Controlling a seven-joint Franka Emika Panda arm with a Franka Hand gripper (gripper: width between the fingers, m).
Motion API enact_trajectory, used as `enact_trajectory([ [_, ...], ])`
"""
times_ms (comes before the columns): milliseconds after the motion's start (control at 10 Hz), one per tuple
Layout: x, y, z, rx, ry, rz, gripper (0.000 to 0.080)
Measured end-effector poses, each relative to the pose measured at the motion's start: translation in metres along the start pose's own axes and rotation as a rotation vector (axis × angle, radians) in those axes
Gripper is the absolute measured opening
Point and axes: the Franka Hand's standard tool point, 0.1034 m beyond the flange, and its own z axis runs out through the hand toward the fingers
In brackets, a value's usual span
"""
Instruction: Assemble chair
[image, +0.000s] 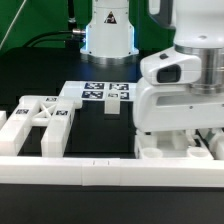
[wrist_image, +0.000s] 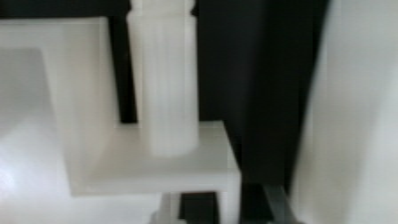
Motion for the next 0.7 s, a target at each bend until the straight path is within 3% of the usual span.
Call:
enact_trajectory([
  [500, 0.001, 0.001, -0.001, -0.009, -0.002, 0.010, 0.0031],
  [600, 0.003, 0.003, -0.008, -0.008, 0.004, -0.001, 0.0031],
  [700, 0.007, 0.006, -0.020, -0.007, 0.018, -0.002, 0.0121],
])
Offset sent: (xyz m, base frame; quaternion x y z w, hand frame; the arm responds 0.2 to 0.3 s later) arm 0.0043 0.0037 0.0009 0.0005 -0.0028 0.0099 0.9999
